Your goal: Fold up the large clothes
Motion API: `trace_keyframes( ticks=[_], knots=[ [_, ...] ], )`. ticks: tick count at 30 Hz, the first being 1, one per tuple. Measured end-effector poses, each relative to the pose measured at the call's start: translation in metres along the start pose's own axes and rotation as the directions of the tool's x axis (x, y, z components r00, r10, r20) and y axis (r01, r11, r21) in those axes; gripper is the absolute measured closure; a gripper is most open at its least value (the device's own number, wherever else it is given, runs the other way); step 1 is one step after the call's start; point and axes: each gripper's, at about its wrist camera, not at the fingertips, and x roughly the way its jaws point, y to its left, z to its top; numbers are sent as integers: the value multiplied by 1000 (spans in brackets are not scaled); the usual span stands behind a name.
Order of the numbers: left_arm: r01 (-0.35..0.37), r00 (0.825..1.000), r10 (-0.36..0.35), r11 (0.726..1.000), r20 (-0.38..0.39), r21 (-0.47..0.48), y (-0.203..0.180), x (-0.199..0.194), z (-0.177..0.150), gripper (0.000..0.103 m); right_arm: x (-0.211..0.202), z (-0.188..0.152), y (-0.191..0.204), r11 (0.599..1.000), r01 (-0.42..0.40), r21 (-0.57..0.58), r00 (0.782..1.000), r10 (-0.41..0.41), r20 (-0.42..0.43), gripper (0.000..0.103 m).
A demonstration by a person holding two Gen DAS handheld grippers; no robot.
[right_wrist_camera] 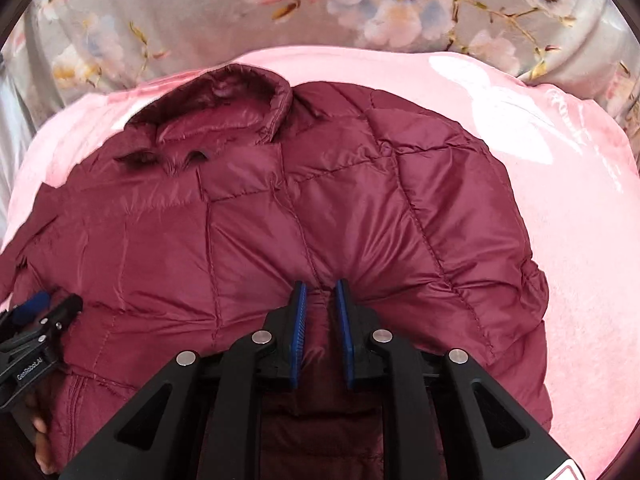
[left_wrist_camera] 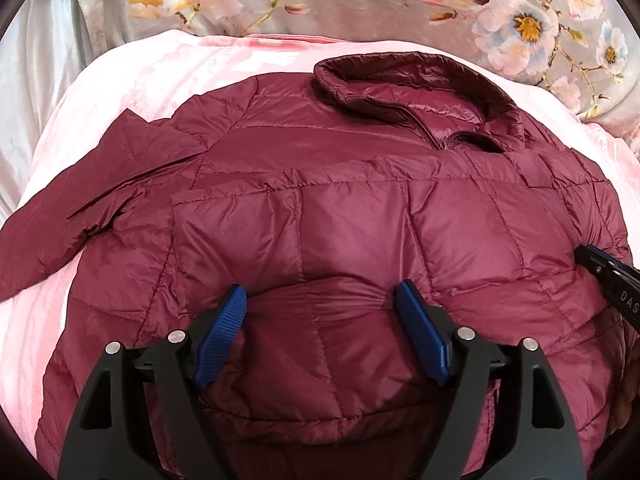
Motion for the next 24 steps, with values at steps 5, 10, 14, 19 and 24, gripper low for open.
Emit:
trace_keyframes(
  ticks=[5, 10, 14, 19, 24],
  knots=[
    [-10, 1000, 10, 1000, 1, -1, -1, 2, -1, 23, 1, -1, 6, 999, 32, -23, 999, -32, 12, 88],
    [-17, 1000, 17, 1000, 0, -3, -1, 3, -1, 21, 0, -3, 11, 997, 63, -43, 998, -62, 15, 88],
    [-25, 1000, 25, 1000, -3, -1, -1, 4, -1, 19, 2, -3, 15, 994, 86, -62, 996, -86, 16, 88],
    [-32, 999, 32, 999, -7, 1, -2, 5, 0, 17, 2, -3, 19, 991, 109, -76, 994, -109, 17, 88],
    [-9, 1000, 9, 1000, -10, -18, 2, 3, 1, 16, 2, -2, 22, 986, 137, -90, 991, -136, 17, 86]
  ],
)
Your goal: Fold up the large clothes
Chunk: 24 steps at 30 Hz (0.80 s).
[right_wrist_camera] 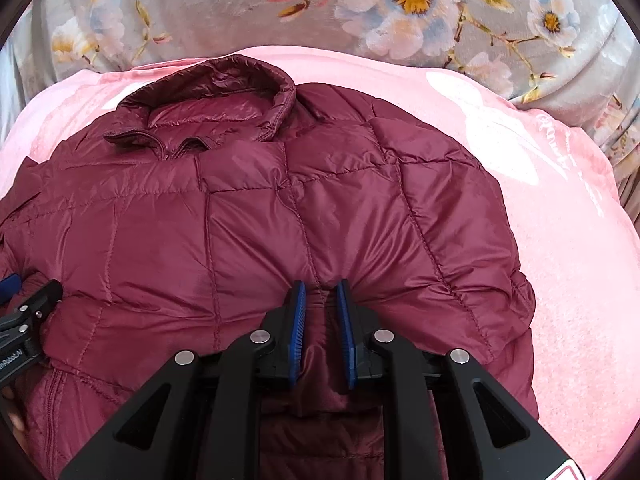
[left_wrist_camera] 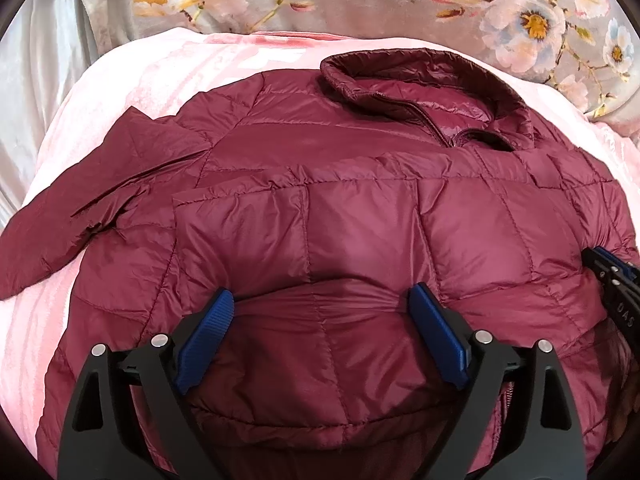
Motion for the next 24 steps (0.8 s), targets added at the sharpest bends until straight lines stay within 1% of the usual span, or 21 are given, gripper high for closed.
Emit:
trace_keyframes(
  ticks=[2, 3, 4, 5, 6, 7, 9, 10, 11, 12, 13, 15, 16, 18, 19, 20, 21, 22, 23, 24],
  knots=[
    [38, 999, -39, 998, -12, -40, 13, -7, 1, 16, -15, -2, 6, 997, 77, -8, 997, -77, 9, 75],
    [59, 998, -61, 995, -21, -84, 28, -18, 0, 16, -26, -5, 9, 998, 63, -3, 998, -63, 24, 71],
    [73, 997, -75, 990, -8, -120, 41, -29, -1, 16, -45, -11, 14, 1000, 7, 0, 999, -7, 53, 68],
    [90, 996, -88, 983, 20, -162, 62, -44, -3, 15, -62, -18, 19, 999, -36, -3, 997, 37, 71, 65],
    [92, 996, -87, 978, 35, -186, 77, -53, -5, 13, -73, -24, 23, 998, -56, -8, 995, 56, 80, 57],
    [74, 997, -65, 972, 48, -223, 101, -64, -7, 12, -83, -32, 30, 997, -79, -14, 993, 80, 86, 53],
    [14, 999, 2, 953, 54, -304, 149, -76, -13, 12, -97, -49, 43, 990, -137, -28, 988, 138, 69, 53],
    [-28, 998, 44, 929, 36, -370, 186, -78, -18, 12, -101, -57, 49, 985, -168, -33, 984, 170, 57, 53],
    [-48, 998, 63, 911, 22, -410, 208, -78, -21, 12, -105, -65, 55, 980, -194, -33, 980, 196, 46, 53],
    [-77, 996, 87, 888, 2, -454, 233, -77, -26, 12, -107, -68, 59, 978, -207, -34, 977, 208, 40, 53],
    [-122, 992, 125, 849, -29, -514, 267, -75, -33, 12, -108, -73, 63, 975, -218, -32, 975, 219, 34, 53],
    [-170, 984, 170, 783, -57, -598, 312, -72, -44, 12, -109, -81, 68, 973, -228, -30, 973, 228, 23, 53],
    [-205, 977, 198, 736, -84, -645, 339, -70, -51, 14, -107, -84, 70, 973, -229, -29, 973, 230, 15, 53],
    [-217, 972, 213, 667, -97, -712, 377, -66, -61, 16, -104, -89, 75, 973, -227, -29, 974, 227, 0, 52],
    [-223, 971, 216, 642, -106, -733, 390, -64, -64, 23, -103, -92, 77, 975, -220, -29, 975, 220, -2, 51],
    [-217, 972, 209, 624, -106, -751, 400, -61, -66, 27, -101, -94, 78, 977, -211, -31, 977, 212, 2, 51],
    [-207, 974, 198, 612, -105, -764, 408, -56, -68, 30, -102, -96, 80, 978, -204, -37, 979, 205, 6, 49],
    [-216, 972, 204, 601, -114, -769, 413, -52, -67, 35, -102, -97, 82, 980, -194, -44, 981, 194, 11, 48],
    [-232, 967, 228, 608, -113, -759, 413, -51, -62, 42, -101, -98, 83, 982, -184, -52, 983, 185, 15, 47],
    [-246, 963, 246, 621, -113, -744, 414, -51, -59, 53, -101, -99, 84, 982, -180, -54, 983, 181, 16, 47]
  ],
)
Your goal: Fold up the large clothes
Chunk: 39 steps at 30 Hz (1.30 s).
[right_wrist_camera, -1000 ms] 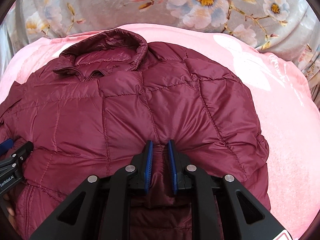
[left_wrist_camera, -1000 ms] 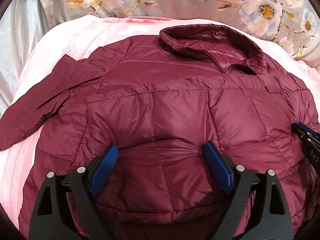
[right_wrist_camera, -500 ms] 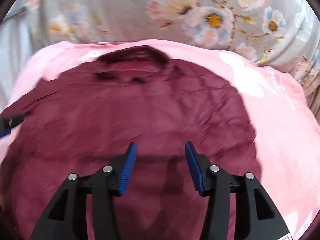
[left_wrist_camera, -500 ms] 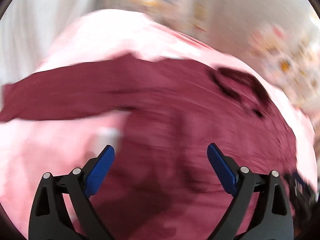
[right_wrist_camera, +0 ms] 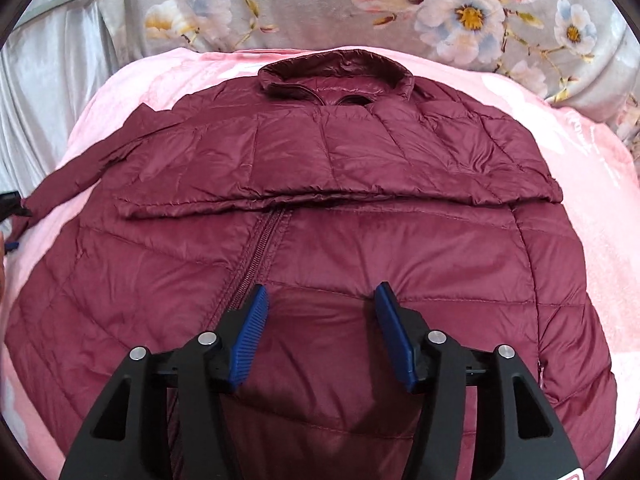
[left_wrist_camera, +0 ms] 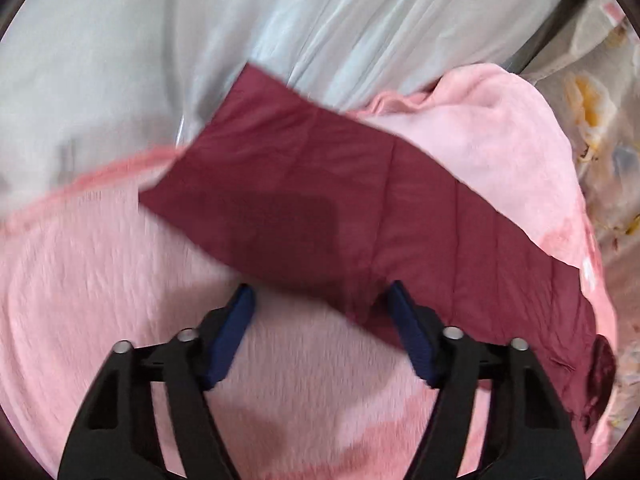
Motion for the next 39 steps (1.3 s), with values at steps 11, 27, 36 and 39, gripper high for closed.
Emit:
trace_keyframes(
  ticks=[11, 27, 36, 39],
  knots=[
    [212, 949, -291, 875, 123, 436, -182, -112, -32, 101, -18, -5, -15, 995, -60, 82, 997, 57, 44, 46],
    [469, 817, -511, 322, -266, 822, -361, -199, -337, 28, -54, -18, -105, 976, -15, 216, 998, 3, 58, 40],
    [433, 881, -441, 607, -171, 666, -316, -155, -208, 27, -48, 48, -90, 987, -103, 122, 987, 86, 132, 33],
    [354, 927, -354, 718, -122, 599, -304, -119, -167, 27, -29, 78, -52, 994, -102, -29, 985, 105, 140, 30]
  ],
)
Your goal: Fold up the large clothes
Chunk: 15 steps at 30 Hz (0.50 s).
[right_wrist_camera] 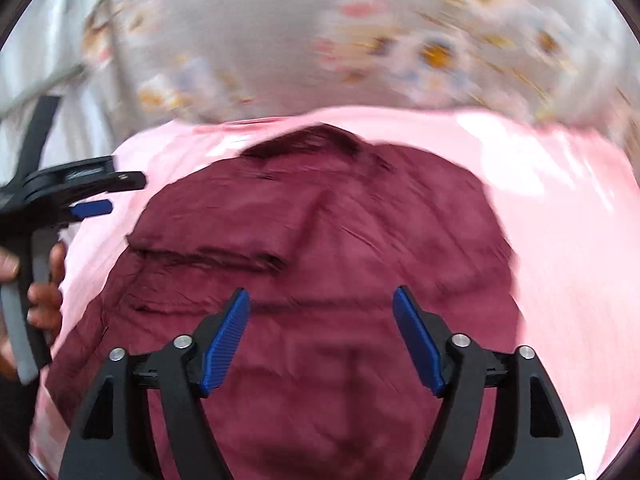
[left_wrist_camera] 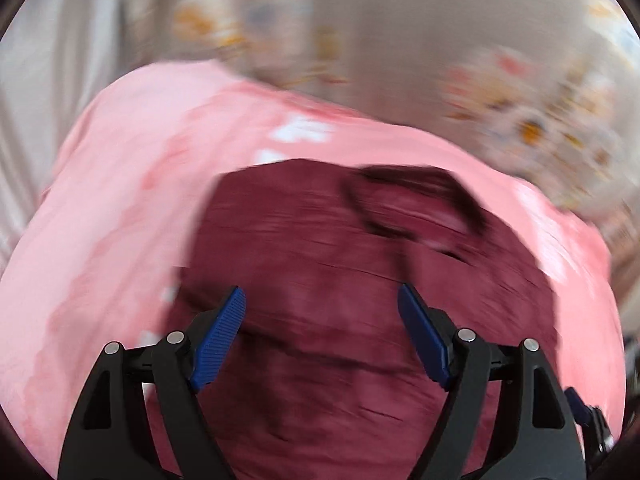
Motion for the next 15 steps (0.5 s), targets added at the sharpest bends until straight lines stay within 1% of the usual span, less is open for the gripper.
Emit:
trace_keyframes(
  ticks=[2, 4, 5, 6, 8, 9, 11, 12, 13, 14, 15],
  knots=[
    [-74, 997, 73, 996, -19, -47, 26, 17, 8, 27, 23, 15, 20, 997, 23, -73, 1000, -23, 2, 30],
    [-123, 992, 120, 990, -48, -62, 44, 33, 10, 27, 42, 24, 34, 994, 14, -109, 1000, -16, -24, 30],
    [-145, 988, 141, 988, -64, -60, 48, 42, 9, 27, 56, 27, 44, 991, -4, -132, 999, -2, -49, 30],
    [-163, 984, 159, 985, -85, -52, 51, 51, 6, 27, 65, 27, 49, 989, -26, -145, 998, 16, -67, 30],
    [-177, 977, 172, 984, -125, -32, 52, 66, -3, 27, 85, 25, 59, 983, -76, -166, 992, 57, -115, 30],
    [-178, 975, 173, 984, -143, -24, 51, 73, -8, 28, 91, 23, 61, 982, -78, -175, 990, 56, -129, 31],
    [-177, 972, 172, 984, -161, -14, 50, 81, -18, 28, 101, 22, 59, 980, -35, -194, 991, 10, -131, 50],
    [-178, 971, 174, 984, -165, -13, 51, 84, -21, 28, 101, 24, 53, 984, -37, -175, 991, 15, -129, 72],
    [-174, 971, 170, 985, -169, -14, 52, 88, -25, 26, 95, 25, 42, 992, -54, -117, 992, 40, -121, 80],
    [-171, 972, 166, 985, -167, -15, 53, 89, -29, 26, 83, 27, 22, 998, -61, -18, 993, 59, -98, 81],
    [-177, 972, 172, 984, -161, -13, 54, 89, -30, 26, 74, 27, 6, 998, -39, 43, 996, 42, -79, 90]
  ],
)
